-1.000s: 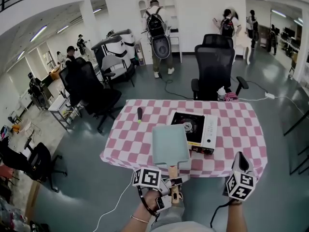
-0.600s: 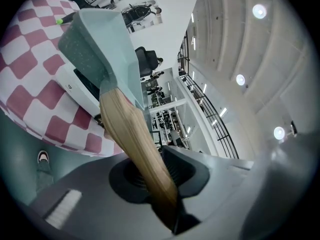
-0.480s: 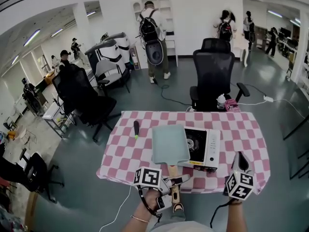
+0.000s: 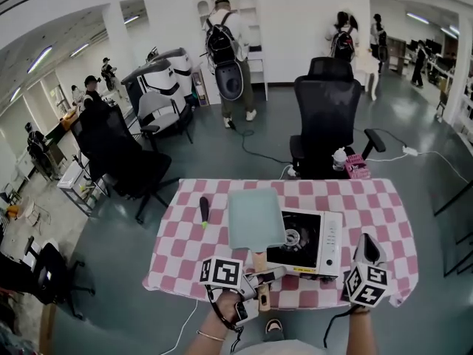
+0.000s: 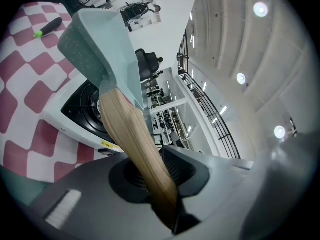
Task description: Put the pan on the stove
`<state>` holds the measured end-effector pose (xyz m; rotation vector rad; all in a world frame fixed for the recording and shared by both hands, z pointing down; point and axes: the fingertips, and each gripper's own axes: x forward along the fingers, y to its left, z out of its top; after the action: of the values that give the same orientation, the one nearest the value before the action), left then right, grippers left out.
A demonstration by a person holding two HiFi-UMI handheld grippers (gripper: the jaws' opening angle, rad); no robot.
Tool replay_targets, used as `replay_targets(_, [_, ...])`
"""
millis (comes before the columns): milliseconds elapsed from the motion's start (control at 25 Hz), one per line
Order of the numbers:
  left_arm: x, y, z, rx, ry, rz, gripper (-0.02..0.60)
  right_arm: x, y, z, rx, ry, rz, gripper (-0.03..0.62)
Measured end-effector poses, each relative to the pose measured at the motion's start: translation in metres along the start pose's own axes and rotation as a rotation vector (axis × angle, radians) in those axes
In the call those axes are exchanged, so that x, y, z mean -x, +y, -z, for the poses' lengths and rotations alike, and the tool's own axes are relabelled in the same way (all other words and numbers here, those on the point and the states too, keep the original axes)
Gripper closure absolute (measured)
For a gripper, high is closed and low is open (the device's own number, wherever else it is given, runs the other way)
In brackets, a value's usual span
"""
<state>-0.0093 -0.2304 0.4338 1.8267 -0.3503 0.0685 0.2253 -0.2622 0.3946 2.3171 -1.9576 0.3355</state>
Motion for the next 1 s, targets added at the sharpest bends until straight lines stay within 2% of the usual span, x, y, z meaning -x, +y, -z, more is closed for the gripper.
replay_targets(280, [0.004,0.011,-0.023,0.02,-0.042,-0.01,0.518,-0.027,0.0,0.004,0.012,0.033,-0.002,0.583])
replay_targets(720, [0.005,0.022,-0.008,0.086,-0.108,-0.036,0.518,-0.048,0.006,0.009,0.029,0.068,-0.082,0.583])
replay_targets(1000, [0.007,0.025,0.001,0.1,-0.125,-0.046,0.518,-0.057,0.007,0.015,0.032,0.084,-0.109,0.583])
